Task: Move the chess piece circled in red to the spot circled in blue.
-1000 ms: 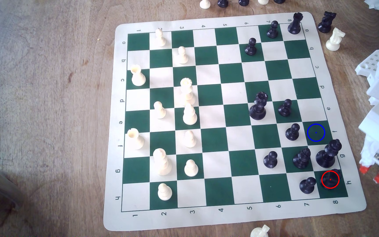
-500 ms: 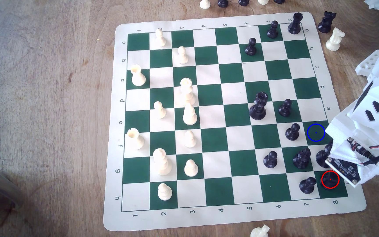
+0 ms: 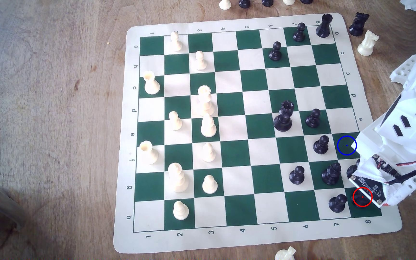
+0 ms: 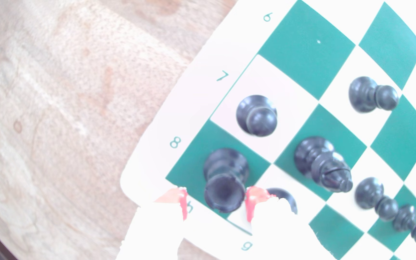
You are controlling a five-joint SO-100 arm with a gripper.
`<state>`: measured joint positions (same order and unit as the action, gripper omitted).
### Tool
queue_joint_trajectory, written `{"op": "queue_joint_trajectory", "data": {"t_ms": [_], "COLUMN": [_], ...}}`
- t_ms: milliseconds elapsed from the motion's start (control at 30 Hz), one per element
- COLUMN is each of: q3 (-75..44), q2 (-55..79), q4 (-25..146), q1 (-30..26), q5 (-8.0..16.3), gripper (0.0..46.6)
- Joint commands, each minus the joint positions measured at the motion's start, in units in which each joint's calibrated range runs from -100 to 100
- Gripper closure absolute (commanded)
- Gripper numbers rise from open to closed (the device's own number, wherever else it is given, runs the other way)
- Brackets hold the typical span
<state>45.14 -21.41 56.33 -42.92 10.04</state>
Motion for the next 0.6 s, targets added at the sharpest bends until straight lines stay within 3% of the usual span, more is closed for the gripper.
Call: {"op": "queue_joint_trajectory", "data": {"t_ms": [0, 567], "q3": [0.01, 2.55], "q2": [-0.15, 2.05], "q4": [-1.79, -4.9], "q1": [0.49, 0.8], "q5": [0.1, -0.05], "gripper": [33.5, 34.7]}}
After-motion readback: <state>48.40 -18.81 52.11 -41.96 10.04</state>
